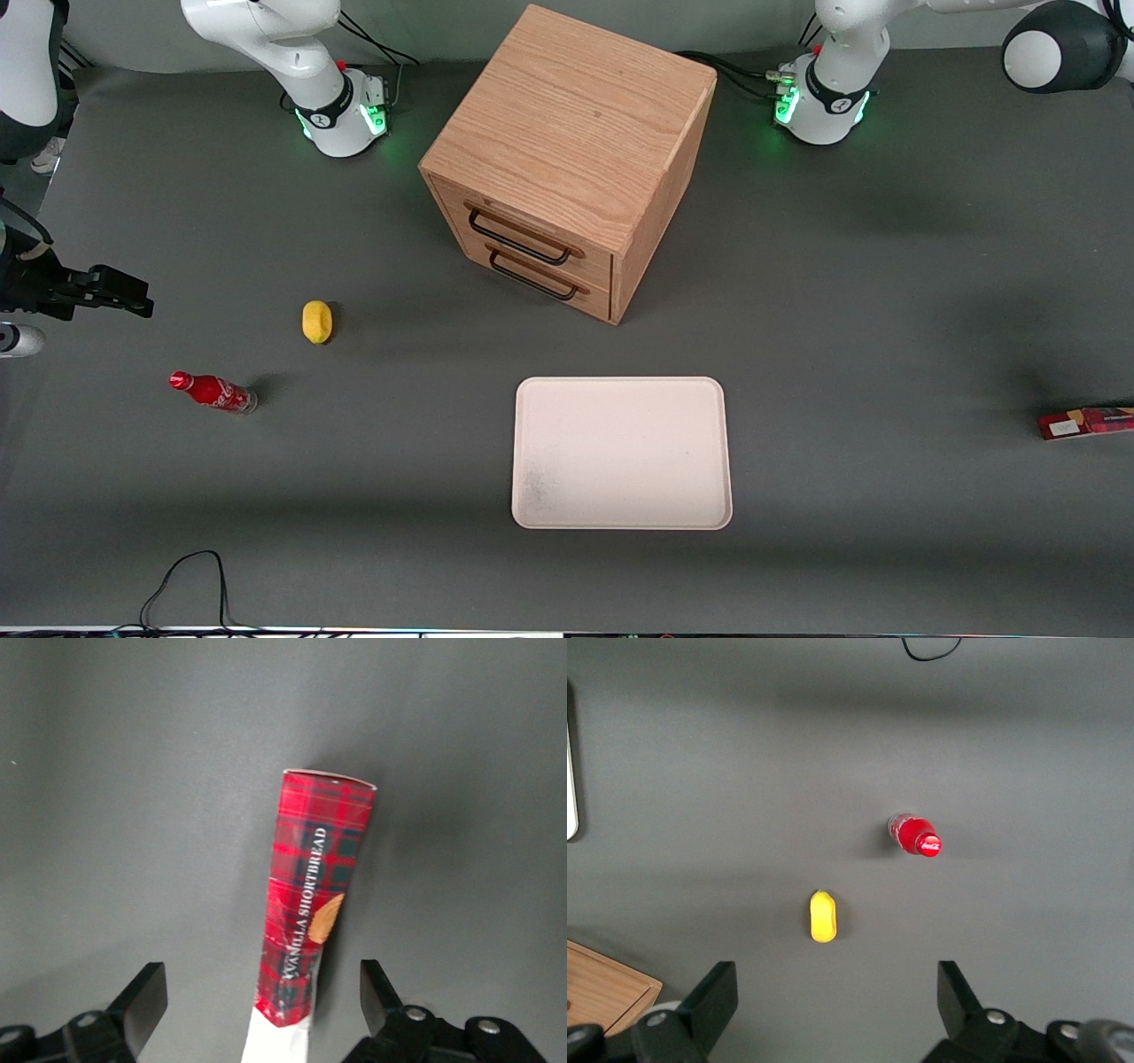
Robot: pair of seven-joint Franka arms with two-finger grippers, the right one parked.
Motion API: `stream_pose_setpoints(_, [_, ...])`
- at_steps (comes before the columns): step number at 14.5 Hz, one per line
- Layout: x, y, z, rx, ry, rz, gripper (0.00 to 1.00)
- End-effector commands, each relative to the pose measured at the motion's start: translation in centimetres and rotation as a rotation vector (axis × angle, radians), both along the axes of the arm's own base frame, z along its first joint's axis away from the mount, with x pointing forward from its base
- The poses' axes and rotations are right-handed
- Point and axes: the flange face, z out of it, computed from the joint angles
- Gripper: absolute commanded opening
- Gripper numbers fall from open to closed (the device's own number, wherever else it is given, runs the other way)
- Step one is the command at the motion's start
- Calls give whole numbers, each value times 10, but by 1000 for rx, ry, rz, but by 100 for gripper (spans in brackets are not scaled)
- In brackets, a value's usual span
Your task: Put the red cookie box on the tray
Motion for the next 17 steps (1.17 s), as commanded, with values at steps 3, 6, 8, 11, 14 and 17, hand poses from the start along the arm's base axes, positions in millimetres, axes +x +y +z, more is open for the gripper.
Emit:
stream_pose_setpoints(3, [6,4,-11,-8,-38,-38,97])
stream_pose_setpoints(6, [7,4,-21,-6,-38,-39,97])
stream_pose_setpoints(8, [5,6,-38,-13,-28,-35,96])
stream_pose_setpoints(11, [-3,10,-57,-44,-11,-12,85])
stream_pose_setpoints(14, [-5,8,-58,-54,6,-7,24])
stream_pose_setpoints(17, [-6,8,-55,-59,21,-1,0])
